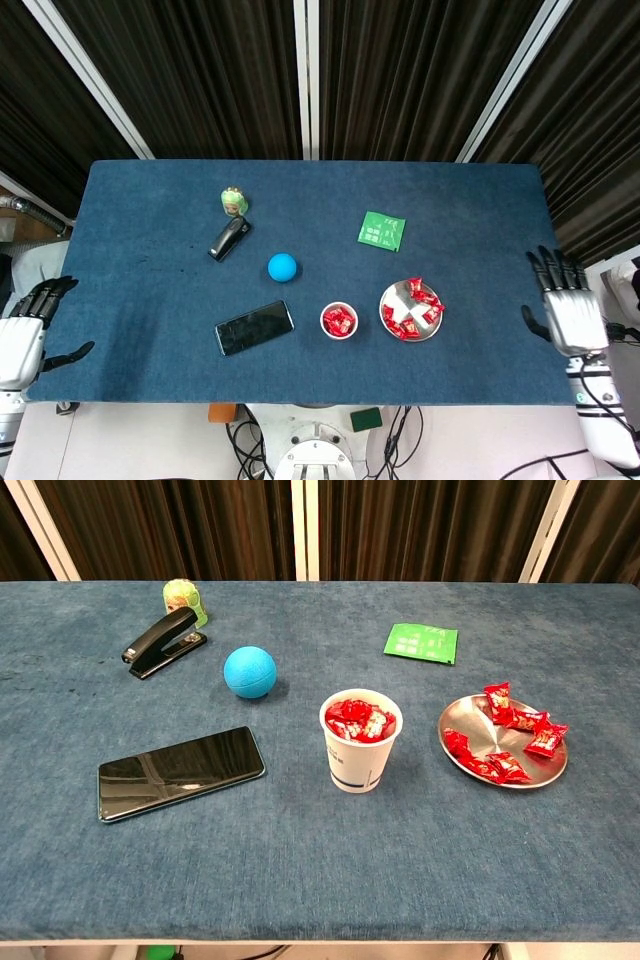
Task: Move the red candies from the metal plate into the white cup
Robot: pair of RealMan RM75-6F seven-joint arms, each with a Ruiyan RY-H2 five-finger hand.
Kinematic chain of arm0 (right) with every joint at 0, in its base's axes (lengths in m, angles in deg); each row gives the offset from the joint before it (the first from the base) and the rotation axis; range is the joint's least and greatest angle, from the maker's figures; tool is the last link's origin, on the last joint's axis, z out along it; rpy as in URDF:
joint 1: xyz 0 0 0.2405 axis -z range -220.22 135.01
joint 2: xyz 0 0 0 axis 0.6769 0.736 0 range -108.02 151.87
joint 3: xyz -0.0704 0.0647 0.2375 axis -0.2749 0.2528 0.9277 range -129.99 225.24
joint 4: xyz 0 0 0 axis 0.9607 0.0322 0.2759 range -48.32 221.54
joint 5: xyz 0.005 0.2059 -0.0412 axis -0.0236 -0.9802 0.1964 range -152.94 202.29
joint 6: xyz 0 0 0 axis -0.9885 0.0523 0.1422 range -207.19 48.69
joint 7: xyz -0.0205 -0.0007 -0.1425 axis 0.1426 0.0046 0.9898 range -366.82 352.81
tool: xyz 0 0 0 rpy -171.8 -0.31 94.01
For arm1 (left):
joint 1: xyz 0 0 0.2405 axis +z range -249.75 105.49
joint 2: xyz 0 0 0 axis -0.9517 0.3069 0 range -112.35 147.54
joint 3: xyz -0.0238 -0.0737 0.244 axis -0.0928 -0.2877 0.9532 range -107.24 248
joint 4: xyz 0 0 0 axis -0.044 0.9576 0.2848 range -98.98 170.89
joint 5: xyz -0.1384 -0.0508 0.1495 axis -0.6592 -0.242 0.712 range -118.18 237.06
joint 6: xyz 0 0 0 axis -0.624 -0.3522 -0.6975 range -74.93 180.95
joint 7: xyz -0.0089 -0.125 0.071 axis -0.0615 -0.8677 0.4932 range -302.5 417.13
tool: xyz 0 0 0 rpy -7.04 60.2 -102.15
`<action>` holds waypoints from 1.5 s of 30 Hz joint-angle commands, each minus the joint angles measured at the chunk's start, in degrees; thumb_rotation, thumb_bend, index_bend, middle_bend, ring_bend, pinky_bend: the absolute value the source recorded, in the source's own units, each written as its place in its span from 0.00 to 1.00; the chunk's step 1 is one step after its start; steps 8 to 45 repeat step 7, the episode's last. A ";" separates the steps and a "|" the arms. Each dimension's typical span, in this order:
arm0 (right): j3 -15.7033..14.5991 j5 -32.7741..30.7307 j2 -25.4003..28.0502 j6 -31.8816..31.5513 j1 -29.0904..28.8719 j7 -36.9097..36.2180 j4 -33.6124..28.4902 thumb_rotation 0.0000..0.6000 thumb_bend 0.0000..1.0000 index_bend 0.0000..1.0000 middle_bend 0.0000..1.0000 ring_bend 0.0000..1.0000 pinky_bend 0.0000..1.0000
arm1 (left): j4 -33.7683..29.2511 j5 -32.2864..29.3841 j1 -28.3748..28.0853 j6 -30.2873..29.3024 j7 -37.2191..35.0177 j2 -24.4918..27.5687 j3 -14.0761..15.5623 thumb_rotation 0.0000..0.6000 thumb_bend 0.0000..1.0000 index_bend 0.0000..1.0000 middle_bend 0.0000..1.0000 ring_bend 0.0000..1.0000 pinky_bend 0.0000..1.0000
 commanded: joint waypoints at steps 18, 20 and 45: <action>-1.33 -0.99 -0.35 0.48 5.73 -7.78 6.26 1.00 0.34 0.00 0.00 0.00 0.00 | -0.97 -1.21 0.09 1.11 12.68 0.95 0.06 1.00 0.05 0.15 0.13 0.10 0.22; -1.33 -0.99 -0.35 0.48 5.73 -7.78 6.26 1.00 0.34 0.00 0.00 0.00 0.00 | -0.97 -1.21 0.09 1.11 12.68 0.95 0.06 1.00 0.05 0.15 0.13 0.10 0.22; -1.33 -0.99 -0.35 0.48 5.73 -7.78 6.26 1.00 0.34 0.00 0.00 0.00 0.00 | -0.97 -1.21 0.09 1.11 12.68 0.95 0.06 1.00 0.05 0.15 0.13 0.10 0.22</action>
